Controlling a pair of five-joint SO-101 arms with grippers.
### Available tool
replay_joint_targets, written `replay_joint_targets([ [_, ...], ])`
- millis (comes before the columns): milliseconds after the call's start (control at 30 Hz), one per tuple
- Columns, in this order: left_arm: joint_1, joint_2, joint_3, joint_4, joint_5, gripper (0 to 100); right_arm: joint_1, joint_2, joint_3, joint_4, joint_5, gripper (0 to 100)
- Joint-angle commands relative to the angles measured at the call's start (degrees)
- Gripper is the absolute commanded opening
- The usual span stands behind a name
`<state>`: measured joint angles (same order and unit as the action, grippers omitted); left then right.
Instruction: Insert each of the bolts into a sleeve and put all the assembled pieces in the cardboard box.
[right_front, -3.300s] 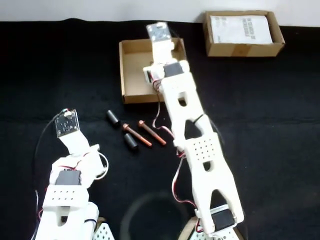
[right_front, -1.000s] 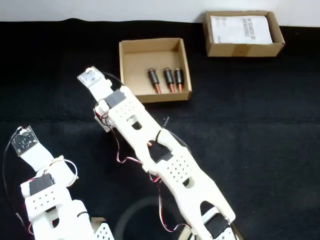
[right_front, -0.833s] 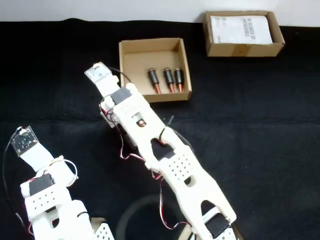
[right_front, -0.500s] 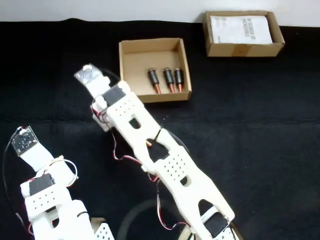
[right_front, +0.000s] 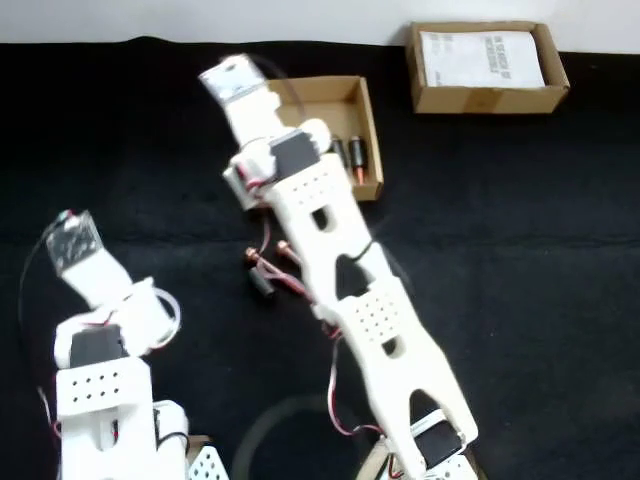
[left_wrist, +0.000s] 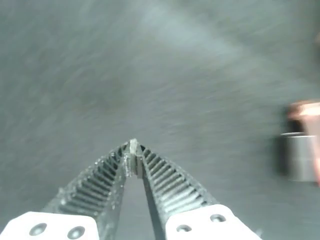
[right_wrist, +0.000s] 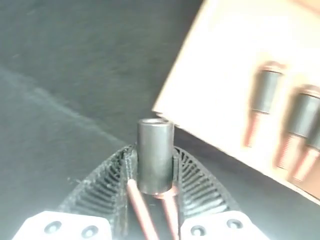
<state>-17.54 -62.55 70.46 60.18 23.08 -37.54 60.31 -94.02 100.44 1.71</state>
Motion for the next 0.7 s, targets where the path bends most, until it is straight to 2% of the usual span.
replay_joint_targets([
  [0, 10.33, 0.48, -9.63, 0.18, 4.92, 1, 5.32, -10.51, -7.16, 0.66, 0.0, 0.8],
  [100, 16.92, 5.85, -13.41, -1.76, 10.29, 1, 9.19, -14.2, -7.08, 0.66, 0.0, 0.8],
  [200, 21.41, 16.92, -18.68, -5.01, 13.36, 1, 12.09, -16.31, -7.08, 0.66, 0.0, 0.8],
  [400, 26.07, 44.0, -37.58, -4.84, 21.71, 1, 15.43, -17.19, -7.08, 0.75, 0.0, 0.8],
  [667, 33.36, 68.7, -63.16, 8.26, 28.48, 1, 15.52, -16.84, -7.08, 0.75, 0.0, 0.8],
])
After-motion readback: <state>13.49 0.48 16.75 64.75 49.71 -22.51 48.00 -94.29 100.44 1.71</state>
